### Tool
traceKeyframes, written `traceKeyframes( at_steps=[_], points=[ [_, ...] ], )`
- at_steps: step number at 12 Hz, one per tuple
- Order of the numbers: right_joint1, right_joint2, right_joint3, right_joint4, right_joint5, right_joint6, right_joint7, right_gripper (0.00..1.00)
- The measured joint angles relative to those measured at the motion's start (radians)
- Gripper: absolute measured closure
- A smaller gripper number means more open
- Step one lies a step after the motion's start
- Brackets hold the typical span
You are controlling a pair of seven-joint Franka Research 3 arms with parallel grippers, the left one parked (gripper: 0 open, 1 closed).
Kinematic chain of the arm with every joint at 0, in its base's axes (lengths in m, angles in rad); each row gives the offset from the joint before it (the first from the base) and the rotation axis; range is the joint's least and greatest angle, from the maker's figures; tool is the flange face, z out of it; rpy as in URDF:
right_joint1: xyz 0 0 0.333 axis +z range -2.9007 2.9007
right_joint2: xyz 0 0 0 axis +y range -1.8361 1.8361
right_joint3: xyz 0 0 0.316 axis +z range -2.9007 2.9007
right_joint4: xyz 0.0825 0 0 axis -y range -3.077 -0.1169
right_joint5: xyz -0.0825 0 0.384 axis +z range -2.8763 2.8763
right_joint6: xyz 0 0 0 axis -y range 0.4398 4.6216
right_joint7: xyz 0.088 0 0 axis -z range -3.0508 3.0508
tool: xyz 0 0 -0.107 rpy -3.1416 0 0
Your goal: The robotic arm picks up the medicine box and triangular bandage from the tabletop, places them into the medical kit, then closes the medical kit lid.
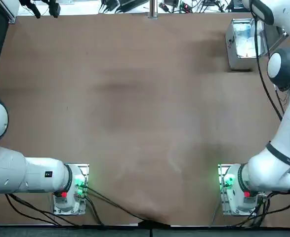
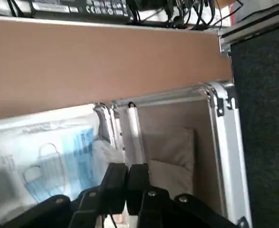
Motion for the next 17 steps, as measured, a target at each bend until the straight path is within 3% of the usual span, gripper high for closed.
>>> traceKeyframes(
  at_steps=[3, 4, 11, 17],
  points=[
    [0.010, 0.002, 0.005, 0.000, 0.000, 0.018, 0.039, 0.92],
    [0.014, 0.002, 0.005, 0.000, 0.000, 0.019, 0.052, 0.84],
    [0.026, -0.012, 0.015, 0.010, 0.009, -0.028, 0.022, 0.00],
    [0.021, -0.114, 0.023, 0.027, 0.123, -0.191, -0.155, 0.00]
  ],
)
